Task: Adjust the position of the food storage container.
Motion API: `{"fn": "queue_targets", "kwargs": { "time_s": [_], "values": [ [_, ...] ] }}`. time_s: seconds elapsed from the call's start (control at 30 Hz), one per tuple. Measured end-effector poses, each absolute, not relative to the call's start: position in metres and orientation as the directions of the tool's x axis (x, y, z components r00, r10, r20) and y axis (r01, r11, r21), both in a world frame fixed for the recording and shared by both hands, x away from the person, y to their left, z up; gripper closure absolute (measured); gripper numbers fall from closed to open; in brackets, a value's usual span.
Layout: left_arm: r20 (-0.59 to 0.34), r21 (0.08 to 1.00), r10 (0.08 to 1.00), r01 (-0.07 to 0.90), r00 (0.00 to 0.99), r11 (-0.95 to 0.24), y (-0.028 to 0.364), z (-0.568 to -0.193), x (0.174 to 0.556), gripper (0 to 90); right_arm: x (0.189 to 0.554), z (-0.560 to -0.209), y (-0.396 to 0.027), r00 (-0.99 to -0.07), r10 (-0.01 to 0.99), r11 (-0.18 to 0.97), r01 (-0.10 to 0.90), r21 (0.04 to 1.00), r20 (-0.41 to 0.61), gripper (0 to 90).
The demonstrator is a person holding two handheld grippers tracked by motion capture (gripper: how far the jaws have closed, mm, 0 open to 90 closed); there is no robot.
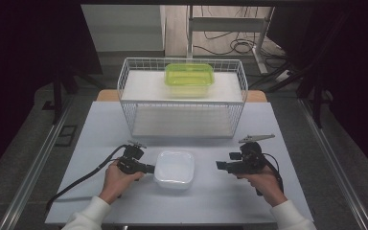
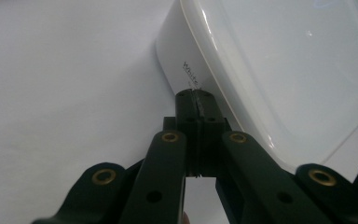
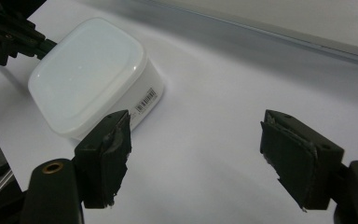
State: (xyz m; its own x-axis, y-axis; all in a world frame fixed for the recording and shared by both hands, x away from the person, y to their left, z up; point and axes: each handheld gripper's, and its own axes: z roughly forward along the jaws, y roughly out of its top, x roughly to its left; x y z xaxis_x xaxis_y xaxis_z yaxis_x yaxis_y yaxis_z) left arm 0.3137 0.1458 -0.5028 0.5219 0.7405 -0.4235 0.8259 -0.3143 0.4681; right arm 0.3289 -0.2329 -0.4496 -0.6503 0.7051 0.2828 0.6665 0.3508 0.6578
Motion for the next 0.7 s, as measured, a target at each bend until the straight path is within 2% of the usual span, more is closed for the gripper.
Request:
{"fn": "queue_targets", "kwargs": {
  "time_s": [0.53, 0.7],
  "values": [
    [-0.439, 0.474, 0.719, 0.818, 0.539, -0.324, 0.1353, -0.5049, 0.3096, 88.9, 0.3307, -0.4508, -0.2346, -0.636, 0.716, 0.336, 0.675, 0.657, 0.288, 23.0],
    [-0.370, 0.528, 0.768, 0.799, 0.522, -0.289, 0.1428, -0.4975, 0.3075, 80.3, 0.3305, -0.4495, -0.2356, -0.638, 0.717, 0.330, 0.665, 0.670, 0.281, 21.0]
  ]
}}
